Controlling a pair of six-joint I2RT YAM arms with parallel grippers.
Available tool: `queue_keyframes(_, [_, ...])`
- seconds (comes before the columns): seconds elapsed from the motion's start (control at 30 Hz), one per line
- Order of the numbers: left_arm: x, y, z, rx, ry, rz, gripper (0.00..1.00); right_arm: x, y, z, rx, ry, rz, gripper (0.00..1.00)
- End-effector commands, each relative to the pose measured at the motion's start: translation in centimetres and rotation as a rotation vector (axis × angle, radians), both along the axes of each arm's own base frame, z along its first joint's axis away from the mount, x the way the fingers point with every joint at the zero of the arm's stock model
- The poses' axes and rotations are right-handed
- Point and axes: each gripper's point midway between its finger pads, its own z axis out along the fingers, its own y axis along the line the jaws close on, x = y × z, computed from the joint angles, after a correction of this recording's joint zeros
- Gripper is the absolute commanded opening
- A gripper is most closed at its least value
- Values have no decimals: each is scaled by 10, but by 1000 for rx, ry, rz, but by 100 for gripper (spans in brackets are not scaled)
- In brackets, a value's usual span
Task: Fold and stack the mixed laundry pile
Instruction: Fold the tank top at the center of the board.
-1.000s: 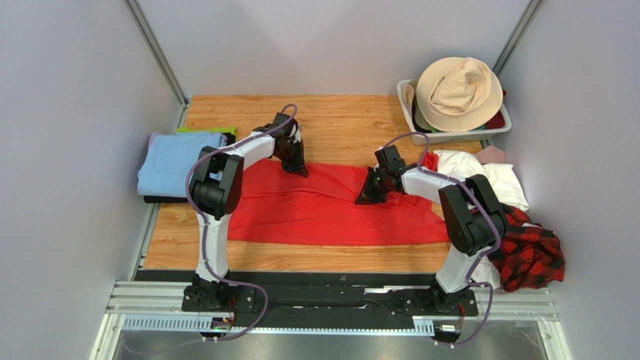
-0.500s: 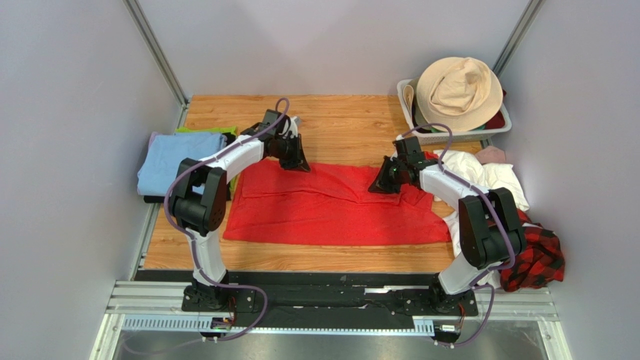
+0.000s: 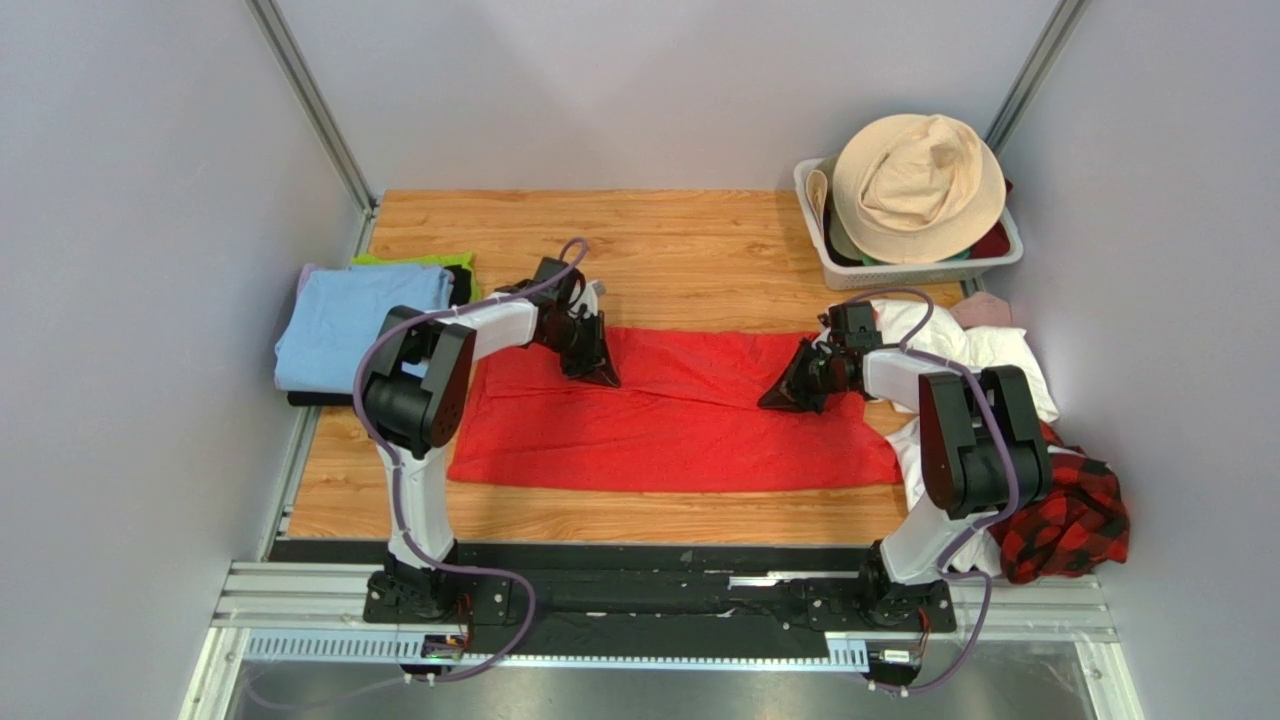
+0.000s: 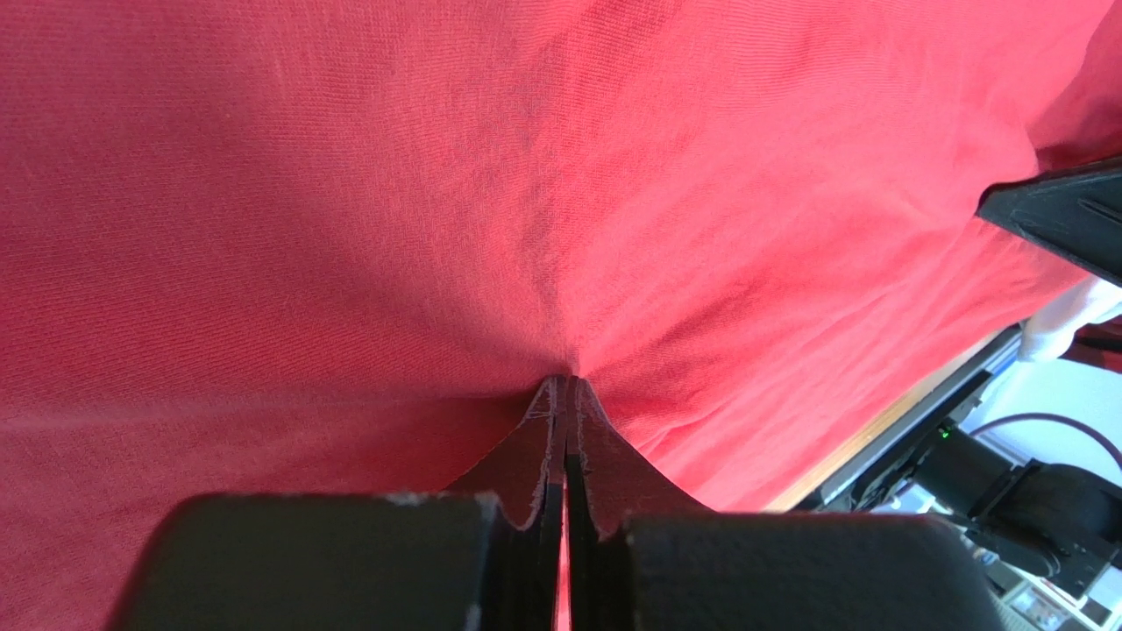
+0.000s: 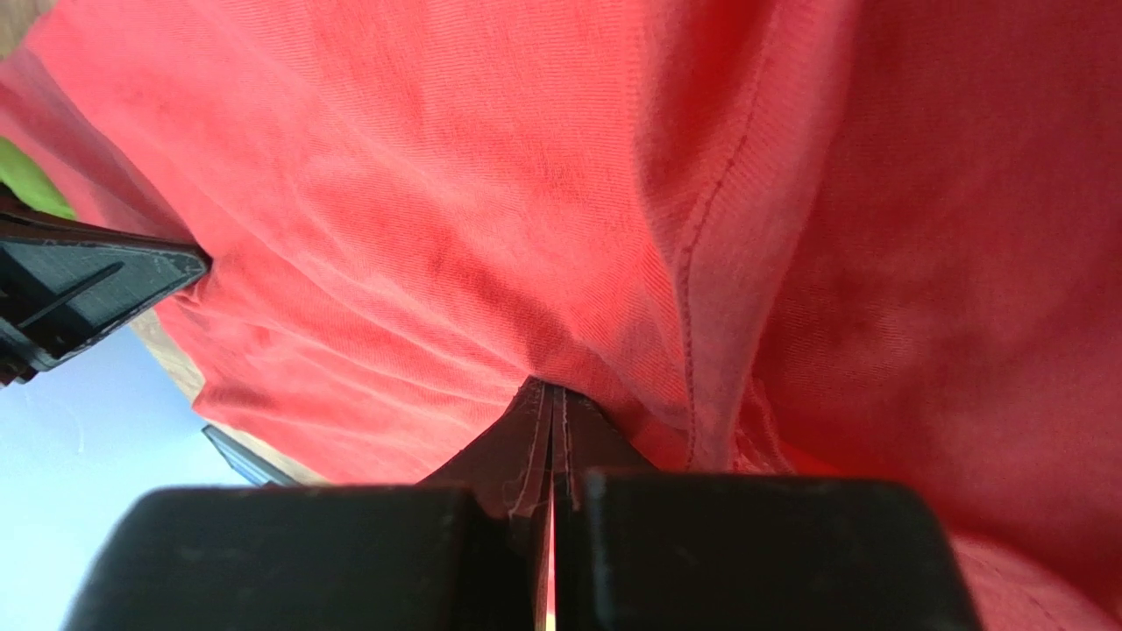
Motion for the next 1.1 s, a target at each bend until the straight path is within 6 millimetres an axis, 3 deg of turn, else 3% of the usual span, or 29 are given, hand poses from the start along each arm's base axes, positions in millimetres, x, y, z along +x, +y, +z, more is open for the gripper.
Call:
queue_keyframes(0.0, [1,12,1,68,-47,12,0,13,-6,1,4,-39,-8,0])
queue_keyframes(0.17, [10,28,31,121,-154,48,0,24,-11,30,-17,-110,-6,0])
queue_keyframes(0.3, [18,44,71,174,-296,93,0,22,-19,46,-75,-136,-6,0])
queue_keyframes(0.5, [23,81,107,247,-408,229,0,10,-29,59,-142,-181,-28,0])
queue_keyframes(0.63, [19,109,96,269,-374,332,0,2,-46,52,-228,-186,-104,0])
queue_keyframes(0.8, [20,118,74,258,-299,339,0,5,-48,40,-292,-157,-117,0])
queue_keyframes(1.07, [36,143,69,359,-321,431,0,32,-45,55,-382,-189,-107,0])
